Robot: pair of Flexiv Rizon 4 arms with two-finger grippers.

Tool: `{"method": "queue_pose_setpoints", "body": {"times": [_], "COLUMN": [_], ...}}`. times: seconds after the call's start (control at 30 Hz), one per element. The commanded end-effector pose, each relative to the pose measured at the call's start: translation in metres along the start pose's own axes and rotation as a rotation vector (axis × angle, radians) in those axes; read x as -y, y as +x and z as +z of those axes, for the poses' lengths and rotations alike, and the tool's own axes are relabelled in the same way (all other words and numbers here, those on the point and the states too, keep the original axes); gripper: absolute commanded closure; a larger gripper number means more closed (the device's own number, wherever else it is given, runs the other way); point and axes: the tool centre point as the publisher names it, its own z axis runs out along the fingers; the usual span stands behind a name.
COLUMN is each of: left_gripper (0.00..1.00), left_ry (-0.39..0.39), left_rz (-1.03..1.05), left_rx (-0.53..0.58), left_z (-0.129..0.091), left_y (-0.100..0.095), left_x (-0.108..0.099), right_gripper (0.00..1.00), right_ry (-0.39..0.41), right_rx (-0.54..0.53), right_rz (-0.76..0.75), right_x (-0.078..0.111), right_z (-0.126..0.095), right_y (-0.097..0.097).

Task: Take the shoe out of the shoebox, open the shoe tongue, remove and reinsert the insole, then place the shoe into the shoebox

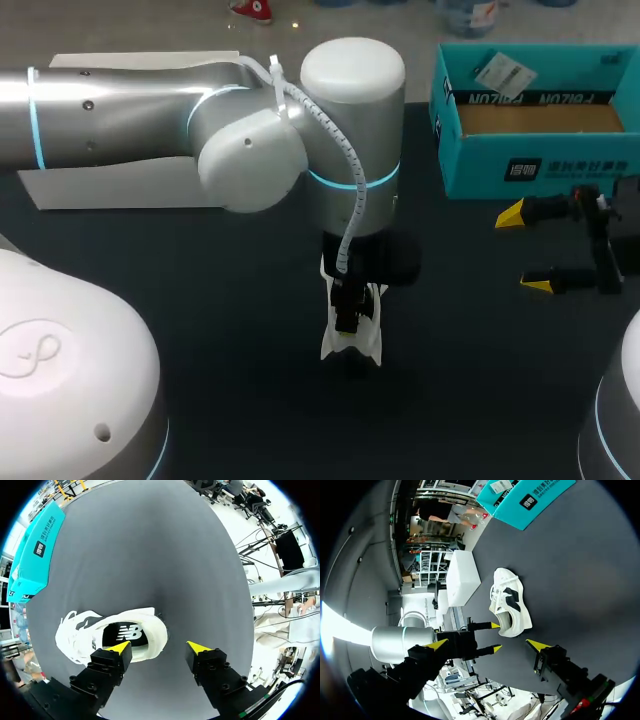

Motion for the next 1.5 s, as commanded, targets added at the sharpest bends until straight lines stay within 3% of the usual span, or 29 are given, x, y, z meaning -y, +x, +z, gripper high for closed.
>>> {"method": "queue_pose_setpoints", "body": {"times": [0.03, 0.1, 0.27, 0.63, 0.93, 1.03, 1.07, 1.13, 1.17, 1.23, 1.27, 1.5], "left_gripper": [0.43, 0.51, 0.55, 0.51, 0.18, 0.27, 0.49, 0.56, 0.66, 0.95, 1.0, 1.0], "left_ry": [-0.002, -0.001, 0.002, -0.031, -0.038, -0.039, -0.041, -0.041, -0.043, -0.05, -0.054, -0.054], "left_rz": [-0.013, -0.024, -0.049, -0.08, -0.104, -0.105, -0.106, -0.11, -0.11, -0.116, -0.113, -0.121], "left_rx": [-0.036, -0.042, -0.071, -0.091, -0.111, -0.112, -0.114, -0.119, -0.12, -0.124, -0.126, -0.108], "left_z": [0.025, 0.03, 0.043, 0.07, 0.082, 0.086, 0.088, 0.091, 0.093, 0.096, 0.096, 0.074], "left_y": [-0.007, -0.007, -0.007, 0.0, -0.001, -0.001, -0.002, -0.003, -0.003, -0.002, -0.001, 0.005], "left_x": [0.004, 0.004, 0.003, -0.004, -0.005, -0.004, -0.005, -0.005, -0.005, -0.006, -0.006, -0.011], "right_gripper": [0.0, 0.0, 0.0, 0.0, 0.0, 0.0, 0.0, 0.0, 0.0, 0.0, 0.0, 0.0], "right_ry": [-0.014, -0.014, -0.014, -0.014, -0.014, -0.014, -0.014, -0.014, -0.014, -0.014, -0.014, -0.014], "right_rx": [0.0, 0.0, 0.0, 0.0, 0.0, 0.0, 0.0, 0.0, 0.0, 0.0, 0.0, 0.0], "right_rz": [0.002, 0.002, 0.002, 0.002, 0.002, 0.002, 0.002, 0.002, 0.002, 0.002, 0.002, 0.002], "right_x": [0.009, 0.009, 0.009, 0.009, 0.009, 0.009, 0.009, 0.009, 0.009, 0.009, 0.009, 0.009], "right_z": [-0.005, -0.005, -0.005, -0.005, -0.005, -0.005, -0.005, -0.005, -0.005, -0.005, -0.005, -0.005], "right_y": [-0.002, -0.002, -0.002, -0.002, -0.002, -0.002, -0.002, -0.002, -0.002, -0.002, -0.002, -0.002]}}
